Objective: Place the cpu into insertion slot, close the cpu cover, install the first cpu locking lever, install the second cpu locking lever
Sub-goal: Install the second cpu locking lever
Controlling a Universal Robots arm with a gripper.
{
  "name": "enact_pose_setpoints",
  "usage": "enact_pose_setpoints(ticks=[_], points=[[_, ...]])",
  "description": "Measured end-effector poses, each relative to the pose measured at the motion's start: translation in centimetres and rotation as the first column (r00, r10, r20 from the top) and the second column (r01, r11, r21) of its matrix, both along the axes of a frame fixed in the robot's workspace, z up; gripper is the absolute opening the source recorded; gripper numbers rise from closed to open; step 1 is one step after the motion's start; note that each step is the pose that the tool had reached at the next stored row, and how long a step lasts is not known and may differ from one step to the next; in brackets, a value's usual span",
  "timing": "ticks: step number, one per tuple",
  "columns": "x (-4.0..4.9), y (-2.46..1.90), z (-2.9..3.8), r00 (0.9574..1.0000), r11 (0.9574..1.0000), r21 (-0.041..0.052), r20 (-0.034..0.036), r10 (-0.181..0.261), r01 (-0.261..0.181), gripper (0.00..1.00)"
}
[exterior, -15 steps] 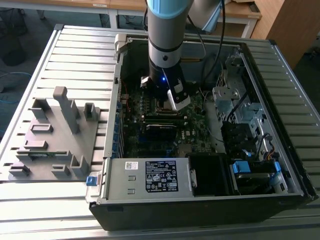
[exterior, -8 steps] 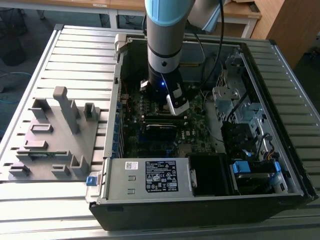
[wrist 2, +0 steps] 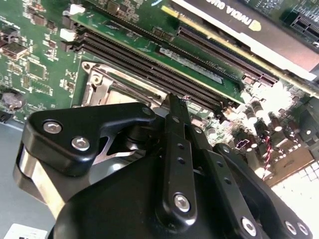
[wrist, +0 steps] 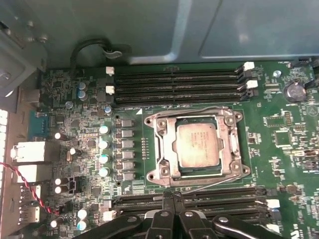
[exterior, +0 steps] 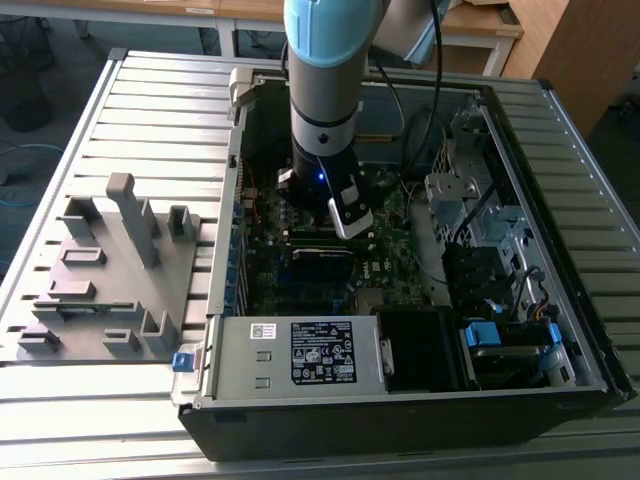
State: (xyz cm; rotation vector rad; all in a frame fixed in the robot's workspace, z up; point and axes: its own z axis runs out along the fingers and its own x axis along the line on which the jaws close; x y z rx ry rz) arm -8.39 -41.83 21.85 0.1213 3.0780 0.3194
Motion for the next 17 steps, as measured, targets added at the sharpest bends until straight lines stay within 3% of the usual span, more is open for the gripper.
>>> enact_pose_setpoints(ticks=[9, 17], points=[[-0.58, 0.03, -0.62, 1.0000, 1.0000, -0.0001, -0.0001, -0.002, 0.002, 0.10], [-0.68, 0.37, -0.68, 1.0000, 1.0000, 0.0001, -0.0001, -0.002, 0.002, 0.10]])
